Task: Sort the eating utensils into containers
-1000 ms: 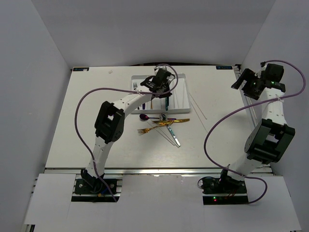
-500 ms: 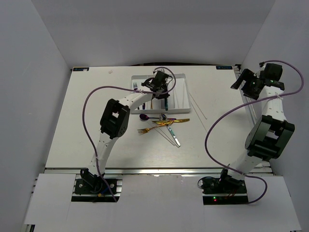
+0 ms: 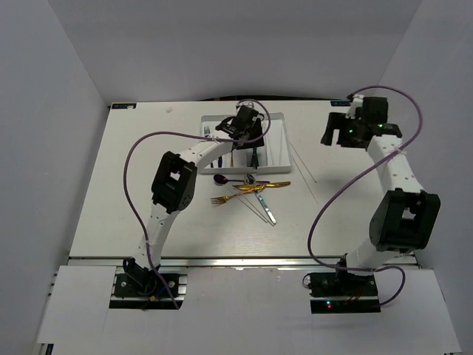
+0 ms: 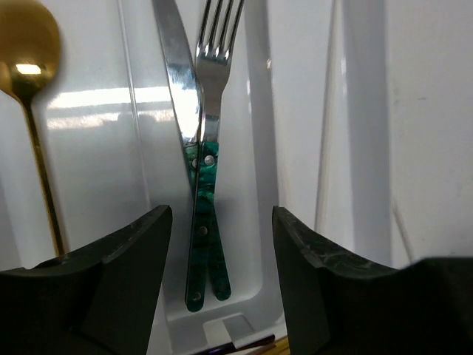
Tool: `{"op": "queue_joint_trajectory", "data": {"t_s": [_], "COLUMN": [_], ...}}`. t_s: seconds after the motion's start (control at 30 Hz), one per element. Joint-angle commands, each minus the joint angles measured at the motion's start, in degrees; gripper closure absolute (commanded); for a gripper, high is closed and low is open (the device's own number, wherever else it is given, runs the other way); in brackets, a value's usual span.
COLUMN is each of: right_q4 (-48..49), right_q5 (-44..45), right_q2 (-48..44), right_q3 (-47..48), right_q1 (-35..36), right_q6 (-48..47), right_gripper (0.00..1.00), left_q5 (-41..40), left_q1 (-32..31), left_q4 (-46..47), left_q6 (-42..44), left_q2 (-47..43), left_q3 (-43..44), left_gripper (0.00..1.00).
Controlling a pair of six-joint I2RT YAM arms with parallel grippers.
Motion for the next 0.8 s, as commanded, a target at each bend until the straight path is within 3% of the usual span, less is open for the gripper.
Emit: {"op": "queue_joint_trajectory", "data": {"t_s": [0.0,0.13,0.23,0.37,0.43,0.77], "right_q4": [0.66,2.59,3.73,3.48,2.42,-0.22], "right_q5": [3.98,8.89,10.66,11.28,10.23,8.12], "right_q2": [-6.04,-11.57,-13.69,-13.52,-11.33,2.11], "right_q3": [-5.83,-13.93,-19.21,-22.21,-21.95,-15.62], "right_q1": [8.36,19.36,26.58,33.69,34.94,43.20], "right_q6": [-5.31,-5.94,-4.63,-2.17,0.20,1.88], "right_gripper": [0.11,0.17,0.27,0.57,0.66,0.55], "left_q5": [-1.45,-5.31,-9.36,-11.91,-12.44,-12.01], "left_q1": [1.34,4.05,7.12,12.67,15.83,24.80], "left_q4": [1.01,0.75,0.75,-0.65,-1.53,-2.59], "left_q6": [1.41,3.25,5.19,7.56,7.83,8.97], "left_q2": [-13.10,-22.41,-30.84,-41.57,-47.28,-62.41], "left_q3": [4.79,3.05,-3.09,-14.25,-20.14,-34.39], "left_gripper": [0.32,0.28,0.28,0.28,0.28,0.27]}}
